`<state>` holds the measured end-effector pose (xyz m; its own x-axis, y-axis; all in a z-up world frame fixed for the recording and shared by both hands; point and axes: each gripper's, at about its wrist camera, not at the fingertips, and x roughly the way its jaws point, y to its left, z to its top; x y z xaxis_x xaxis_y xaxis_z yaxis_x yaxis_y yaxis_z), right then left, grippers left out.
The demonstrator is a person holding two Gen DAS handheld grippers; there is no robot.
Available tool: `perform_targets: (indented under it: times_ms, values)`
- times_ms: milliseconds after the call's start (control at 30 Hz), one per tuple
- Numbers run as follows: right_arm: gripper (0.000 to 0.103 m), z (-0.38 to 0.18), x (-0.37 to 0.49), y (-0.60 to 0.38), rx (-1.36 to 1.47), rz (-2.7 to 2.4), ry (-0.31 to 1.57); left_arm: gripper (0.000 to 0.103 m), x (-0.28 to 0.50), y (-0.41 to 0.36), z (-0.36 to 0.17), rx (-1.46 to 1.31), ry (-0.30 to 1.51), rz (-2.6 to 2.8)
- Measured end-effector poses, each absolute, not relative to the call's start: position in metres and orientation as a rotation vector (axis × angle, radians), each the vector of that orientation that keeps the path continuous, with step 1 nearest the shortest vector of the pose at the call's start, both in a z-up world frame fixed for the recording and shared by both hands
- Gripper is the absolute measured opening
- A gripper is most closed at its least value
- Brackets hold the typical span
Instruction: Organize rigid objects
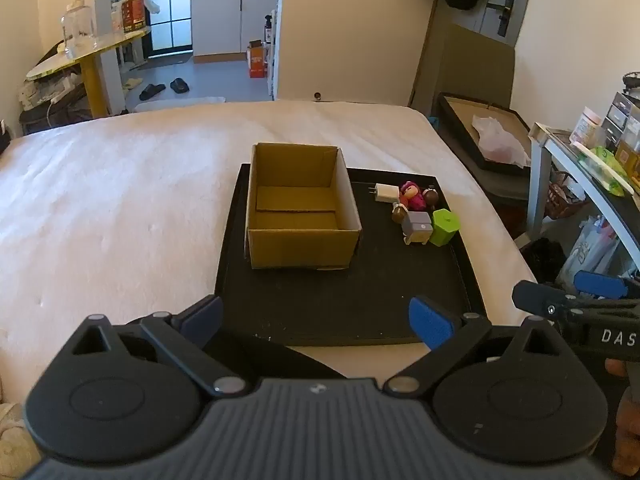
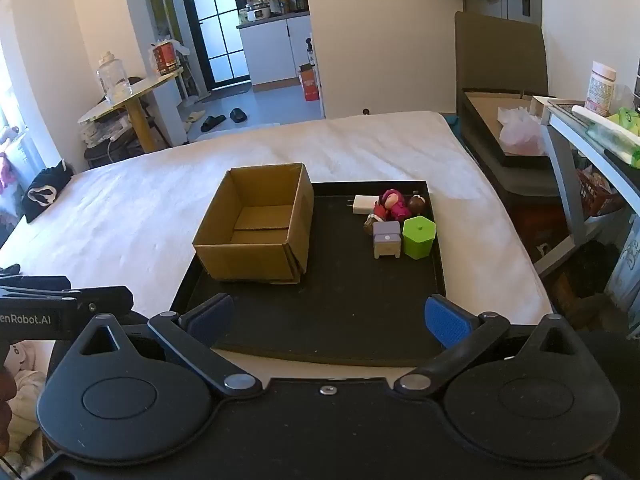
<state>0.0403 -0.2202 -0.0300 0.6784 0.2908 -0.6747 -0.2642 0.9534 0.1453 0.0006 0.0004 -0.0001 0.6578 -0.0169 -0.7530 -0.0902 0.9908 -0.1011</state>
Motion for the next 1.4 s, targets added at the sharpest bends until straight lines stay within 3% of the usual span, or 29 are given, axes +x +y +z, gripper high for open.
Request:
perform_targets:
  times_ms: [1400]
  values:
    - [0.103,-0.031,0.038,-0.226,0.066,0.271,0.801,0.099,-0.004,0.001,0.005,-0.132,0.831,0.035]
